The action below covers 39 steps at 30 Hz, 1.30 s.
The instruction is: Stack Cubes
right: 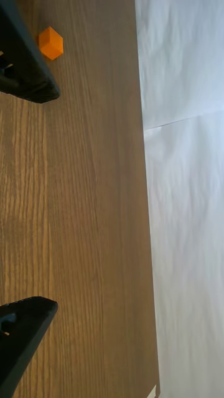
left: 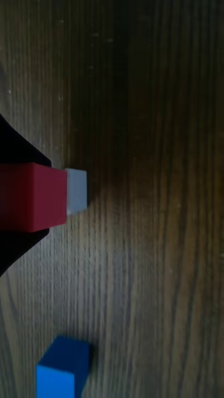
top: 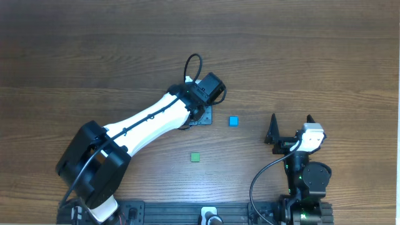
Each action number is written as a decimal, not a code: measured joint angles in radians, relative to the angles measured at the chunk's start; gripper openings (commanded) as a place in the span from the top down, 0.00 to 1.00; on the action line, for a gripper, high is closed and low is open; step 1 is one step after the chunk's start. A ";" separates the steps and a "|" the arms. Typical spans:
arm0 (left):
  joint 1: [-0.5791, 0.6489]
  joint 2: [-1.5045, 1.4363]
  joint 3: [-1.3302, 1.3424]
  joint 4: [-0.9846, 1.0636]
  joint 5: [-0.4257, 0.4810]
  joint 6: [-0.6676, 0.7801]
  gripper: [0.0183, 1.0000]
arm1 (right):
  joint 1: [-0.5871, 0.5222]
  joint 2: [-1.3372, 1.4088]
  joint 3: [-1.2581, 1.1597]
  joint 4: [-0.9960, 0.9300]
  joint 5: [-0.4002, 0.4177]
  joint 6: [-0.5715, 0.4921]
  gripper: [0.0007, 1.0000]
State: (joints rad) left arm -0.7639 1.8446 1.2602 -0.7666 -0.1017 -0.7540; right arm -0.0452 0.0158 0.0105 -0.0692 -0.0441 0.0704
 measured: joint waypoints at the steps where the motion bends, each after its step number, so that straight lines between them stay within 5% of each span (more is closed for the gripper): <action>1: 0.000 0.000 0.000 0.001 0.000 -0.001 0.84 | 0.000 0.000 0.000 0.000 0.000 0.000 0.01; 24: -0.002 0.041 0.001 0.005 0.000 -0.003 0.81 | 0.000 0.000 0.000 0.000 0.000 0.000 0.01; 31: -0.002 0.041 0.001 0.005 0.000 -0.010 0.58 | 0.000 0.000 0.000 0.000 0.000 0.000 0.01; 39: -0.002 0.041 0.001 0.005 0.000 -0.010 0.45 | 0.000 0.000 0.000 0.000 0.000 0.001 0.01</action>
State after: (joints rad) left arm -0.7658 1.8854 1.2610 -0.7620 -0.1020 -0.7639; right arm -0.0452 0.0158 0.0105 -0.0692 -0.0441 0.0715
